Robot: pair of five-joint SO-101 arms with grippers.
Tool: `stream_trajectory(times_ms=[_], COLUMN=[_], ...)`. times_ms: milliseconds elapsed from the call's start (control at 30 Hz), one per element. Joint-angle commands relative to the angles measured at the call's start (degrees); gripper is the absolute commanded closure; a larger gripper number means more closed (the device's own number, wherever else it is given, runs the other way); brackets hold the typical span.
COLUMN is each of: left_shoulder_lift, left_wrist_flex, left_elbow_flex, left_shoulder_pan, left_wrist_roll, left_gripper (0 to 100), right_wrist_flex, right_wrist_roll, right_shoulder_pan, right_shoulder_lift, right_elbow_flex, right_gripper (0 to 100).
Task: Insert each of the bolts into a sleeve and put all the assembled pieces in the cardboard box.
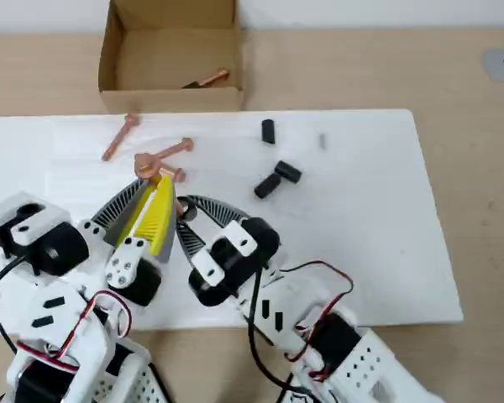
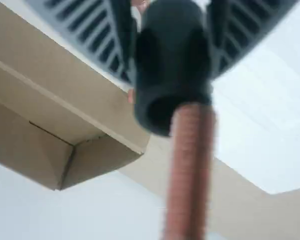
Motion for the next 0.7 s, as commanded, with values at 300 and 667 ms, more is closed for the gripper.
stream_trajectory(times_ms=[300, 667], left_shoulder_lift=[-0.1, -0.1], left_wrist_flex=[-9.9, -6.9], left_elbow_flex=[5.8, 5.2], left_shoulder_pan=[0.2, 0.2], left_wrist_roll=[-2.3, -4.5], left_gripper=[100, 100], right_wrist_flex=[2.1, 3.1], right_wrist_roll=[-0.6, -0.6], right_shoulder_pan=[-0.4, 0.2], right_shoulder_lift=[-1.5, -1.5], right_elbow_flex=[-1.6, -3.0], right_gripper=[98.9, 98.9])
